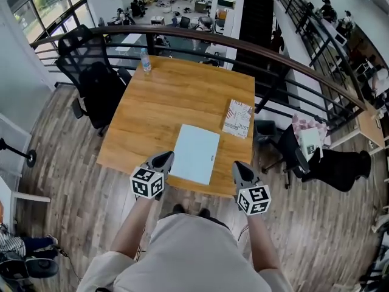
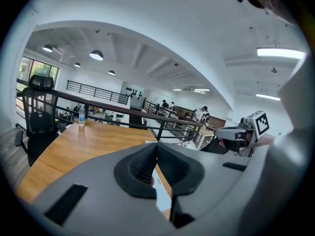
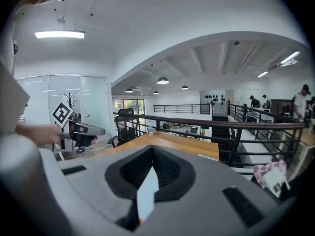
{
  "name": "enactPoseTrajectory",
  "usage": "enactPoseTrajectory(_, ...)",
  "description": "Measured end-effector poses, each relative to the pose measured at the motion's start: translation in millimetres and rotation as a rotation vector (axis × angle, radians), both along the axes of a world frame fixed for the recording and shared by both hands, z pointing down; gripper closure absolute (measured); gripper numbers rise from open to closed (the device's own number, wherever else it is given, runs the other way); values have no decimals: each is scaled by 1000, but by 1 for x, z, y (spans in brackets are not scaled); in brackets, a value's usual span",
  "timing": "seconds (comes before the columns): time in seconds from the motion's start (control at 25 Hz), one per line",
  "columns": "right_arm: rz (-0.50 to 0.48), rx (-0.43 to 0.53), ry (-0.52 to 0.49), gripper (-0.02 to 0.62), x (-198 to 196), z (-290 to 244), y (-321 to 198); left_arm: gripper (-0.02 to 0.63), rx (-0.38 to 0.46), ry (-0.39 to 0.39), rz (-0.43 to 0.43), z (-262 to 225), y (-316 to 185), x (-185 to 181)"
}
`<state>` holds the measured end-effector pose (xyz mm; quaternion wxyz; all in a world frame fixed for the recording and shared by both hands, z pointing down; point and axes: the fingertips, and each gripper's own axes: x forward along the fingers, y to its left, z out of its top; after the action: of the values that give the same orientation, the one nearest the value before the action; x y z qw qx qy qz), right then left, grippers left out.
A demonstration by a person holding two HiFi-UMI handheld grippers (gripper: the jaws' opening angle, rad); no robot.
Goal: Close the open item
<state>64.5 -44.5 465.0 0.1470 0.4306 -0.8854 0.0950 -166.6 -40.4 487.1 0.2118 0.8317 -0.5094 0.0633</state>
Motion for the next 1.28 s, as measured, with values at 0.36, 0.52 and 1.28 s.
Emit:
enactPoseTrajectory(0.36, -8, 59, -3, 594, 30, -23, -8, 612, 145, -75, 44, -44, 12, 20)
enactPoseTrajectory(0.52, -4, 91, -11, 594, 39, -29, -9, 612, 187, -103, 51, -53, 14, 25)
enactPoseTrajectory(1.28, -13, 112, -35, 594, 42, -36, -14, 612, 164, -103, 44, -51, 8, 32)
